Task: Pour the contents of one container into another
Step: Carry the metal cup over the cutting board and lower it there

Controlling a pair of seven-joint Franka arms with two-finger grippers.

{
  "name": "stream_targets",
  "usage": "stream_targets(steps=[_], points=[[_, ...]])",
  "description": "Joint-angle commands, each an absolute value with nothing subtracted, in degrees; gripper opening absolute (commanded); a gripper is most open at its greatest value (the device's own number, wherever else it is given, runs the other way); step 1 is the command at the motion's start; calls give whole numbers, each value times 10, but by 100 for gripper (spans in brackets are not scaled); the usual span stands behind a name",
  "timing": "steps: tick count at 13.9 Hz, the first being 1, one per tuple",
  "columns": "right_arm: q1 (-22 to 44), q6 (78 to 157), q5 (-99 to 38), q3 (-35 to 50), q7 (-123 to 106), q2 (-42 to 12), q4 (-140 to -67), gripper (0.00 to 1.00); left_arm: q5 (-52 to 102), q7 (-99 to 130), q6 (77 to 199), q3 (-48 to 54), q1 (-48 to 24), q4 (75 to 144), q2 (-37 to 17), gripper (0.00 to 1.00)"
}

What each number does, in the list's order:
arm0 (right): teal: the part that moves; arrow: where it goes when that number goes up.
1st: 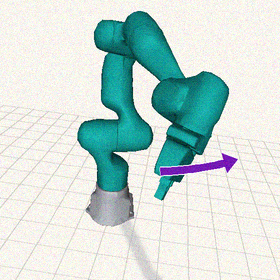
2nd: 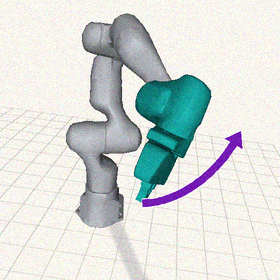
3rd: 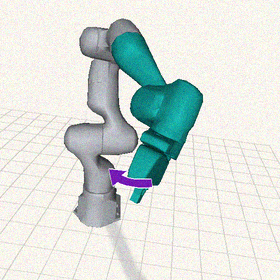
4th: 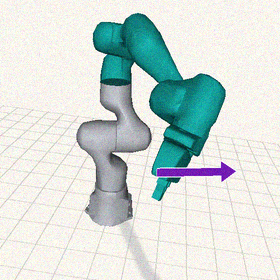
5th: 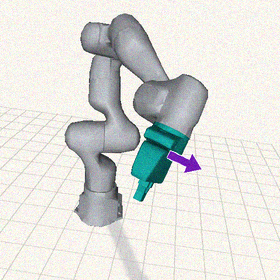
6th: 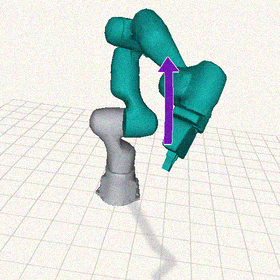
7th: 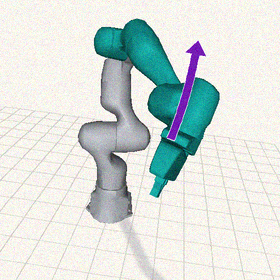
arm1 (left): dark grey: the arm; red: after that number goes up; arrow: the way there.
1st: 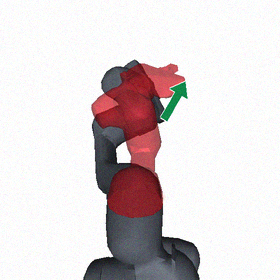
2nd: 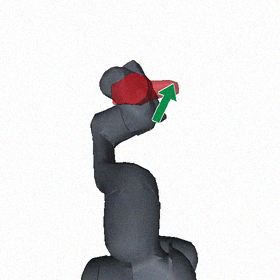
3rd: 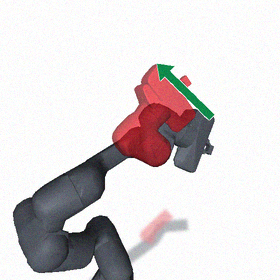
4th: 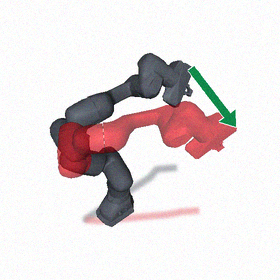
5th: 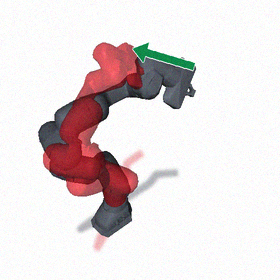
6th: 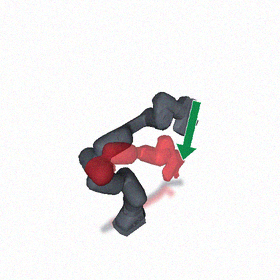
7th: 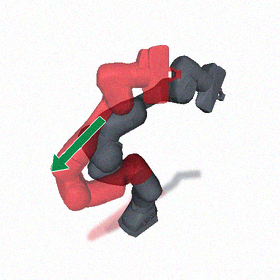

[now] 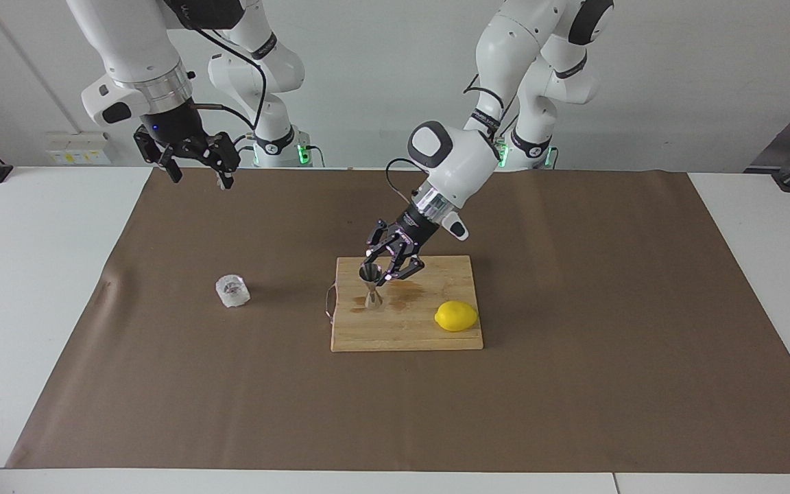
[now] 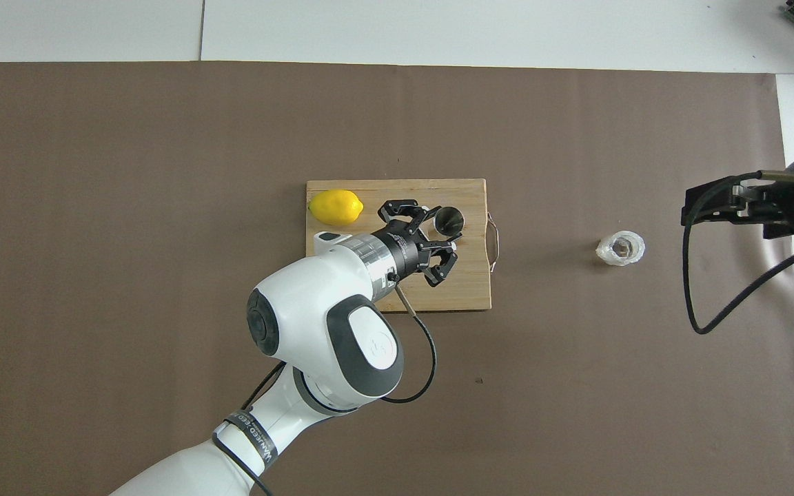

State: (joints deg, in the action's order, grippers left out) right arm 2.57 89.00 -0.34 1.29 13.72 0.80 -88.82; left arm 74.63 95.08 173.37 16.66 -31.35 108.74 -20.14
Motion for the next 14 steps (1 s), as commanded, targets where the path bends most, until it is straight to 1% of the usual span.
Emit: stream_targets(steps=[1, 3, 4, 5, 6, 7, 10, 12, 14], points=[[16, 879, -8, 18, 126, 12, -887, 100, 743, 947, 1755, 164, -328, 1104, -200, 21], [16, 879, -8, 18, 126, 12, -887, 100, 743, 948, 1765, 164, -334, 1104, -208, 33], [16, 879, -8, 18, 126, 12, -887, 100, 743, 949, 1764, 164, -334, 1104, -208, 42], [16, 879, -8, 18, 126, 12, -887, 100, 743, 949, 1764, 163, -333, 1103, -208, 61], [16, 879, -8, 18, 126, 12, -888, 100, 743, 950, 1763, 163, -332, 1101, -208, 91], [16, 879, -8, 18, 126, 12, -887, 100, 742, 953, 1761, 163, -330, 1099, -208, 100], [16, 879, -8, 18, 126, 12, -888, 100, 738, 950, 1739, 162, -319, 1099, -192, 100], [16, 879, -8, 18, 126, 12, -887, 100, 738, 949, 1693, 159, -304, 1104, -157, 100], [16, 879, -8, 18, 126, 12, -887, 100, 732, 949, 1637, 156, -273, 1105, -135, 100]])
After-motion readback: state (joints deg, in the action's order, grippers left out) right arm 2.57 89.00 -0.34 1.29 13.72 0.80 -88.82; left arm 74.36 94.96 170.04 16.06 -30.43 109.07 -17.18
